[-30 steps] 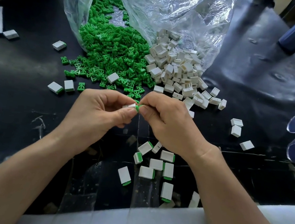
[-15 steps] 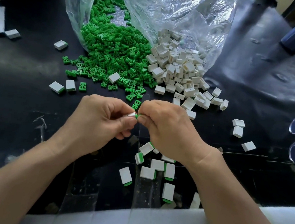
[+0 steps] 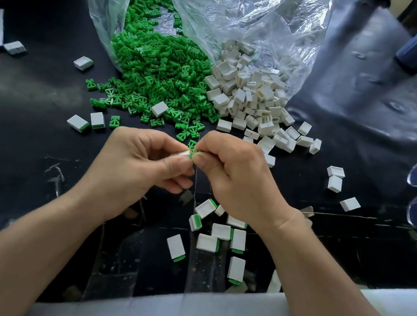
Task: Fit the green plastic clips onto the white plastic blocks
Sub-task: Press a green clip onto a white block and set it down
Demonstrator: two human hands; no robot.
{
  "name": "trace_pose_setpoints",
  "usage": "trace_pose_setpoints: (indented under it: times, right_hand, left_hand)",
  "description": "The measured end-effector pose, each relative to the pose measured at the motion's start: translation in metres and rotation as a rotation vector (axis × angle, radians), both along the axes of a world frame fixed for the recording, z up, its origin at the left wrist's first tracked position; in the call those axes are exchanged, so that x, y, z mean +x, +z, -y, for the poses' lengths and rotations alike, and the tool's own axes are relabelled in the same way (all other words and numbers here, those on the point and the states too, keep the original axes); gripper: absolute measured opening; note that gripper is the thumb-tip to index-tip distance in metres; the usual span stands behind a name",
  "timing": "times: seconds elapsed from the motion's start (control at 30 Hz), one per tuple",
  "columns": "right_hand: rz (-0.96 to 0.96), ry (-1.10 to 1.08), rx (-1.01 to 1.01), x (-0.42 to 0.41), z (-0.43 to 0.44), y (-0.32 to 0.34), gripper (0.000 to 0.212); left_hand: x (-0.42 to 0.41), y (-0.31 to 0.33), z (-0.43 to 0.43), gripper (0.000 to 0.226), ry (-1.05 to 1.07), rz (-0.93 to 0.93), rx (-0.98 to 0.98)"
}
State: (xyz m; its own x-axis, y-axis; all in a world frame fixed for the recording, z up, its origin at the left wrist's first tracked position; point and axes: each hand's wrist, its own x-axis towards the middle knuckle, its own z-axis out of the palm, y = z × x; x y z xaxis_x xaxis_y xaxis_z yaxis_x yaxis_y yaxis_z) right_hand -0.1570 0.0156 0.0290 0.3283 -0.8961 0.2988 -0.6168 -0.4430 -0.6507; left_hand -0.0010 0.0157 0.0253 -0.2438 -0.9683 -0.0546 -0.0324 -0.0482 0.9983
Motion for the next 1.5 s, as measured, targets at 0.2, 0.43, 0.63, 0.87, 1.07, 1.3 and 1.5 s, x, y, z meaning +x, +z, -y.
trace_pose_setpoints:
  times: [0.2, 0.43, 0.63, 0.87, 1.07, 1.3, 1.5]
  right_hand:
    - [0.151, -0.057, 0.004, 0.005, 0.0, -0.007, 0.015]
    - [0.22, -0.073, 0.085, 0.008, -0.002, -0.009, 0.014]
    - [0.312, 0.014, 0.398, -0.01, 0.005, 0.003, 0.015]
    - [0.684, 0.091, 0.869, -0.006, 0.009, 0.003, 0.058]
    - [0.827, 0.309, 1.087, 0.005, 0.004, 0.004, 0.056]
    - [0.851, 0.277, 1.085, 0.007, 0.001, 0.004, 0.053]
    - [0.678, 0.191, 0.934, 0.009, 0.0, -0.004, 0.092]
  left_hand:
    - [-0.005, -0.002, -0.003, 0.008, 0.093, -0.113, 0.025]
    - [-0.004, -0.001, -0.002, 0.014, 0.101, -0.09, 0.024]
    - [-0.001, 0.0, 0.003, 0.018, 0.0, -0.043, 0.012]
    - [-0.002, -0.003, 0.003, 0.014, 0.032, -0.125, -0.145]
    - [-0.002, -0.001, 0.002, 0.016, -0.012, -0.157, -0.093]
    - [-0.005, 0.0, 0.0, 0.024, -0.09, -0.19, -0.081]
    - [-0.005, -0.002, 0.0, 0.017, -0.107, -0.214, -0.149]
